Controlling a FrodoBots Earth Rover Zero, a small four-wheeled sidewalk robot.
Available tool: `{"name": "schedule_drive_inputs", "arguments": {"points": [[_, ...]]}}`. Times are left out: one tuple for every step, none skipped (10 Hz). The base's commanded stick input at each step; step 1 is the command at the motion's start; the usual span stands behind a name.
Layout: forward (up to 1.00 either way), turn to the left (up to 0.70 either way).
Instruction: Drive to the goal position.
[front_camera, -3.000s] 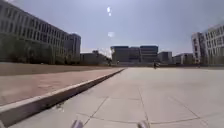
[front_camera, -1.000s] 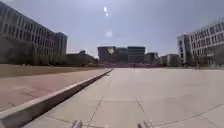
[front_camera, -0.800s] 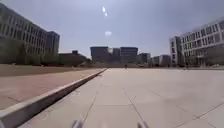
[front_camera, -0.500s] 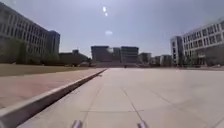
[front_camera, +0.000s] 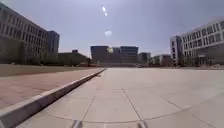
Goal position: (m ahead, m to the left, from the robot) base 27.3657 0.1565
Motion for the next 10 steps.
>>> {"name": "schedule_drive_inputs", "arguments": {"points": [[0.0, 0.0], [0.0, 0.0], [0.33, 0.0], [0.85, 0.0], [0.85, 0.0], [0.85, 0.0], [0.85, 0.0], [0.85, 0.0], [0.85, 0.0], [0.85, 0.0]]}}
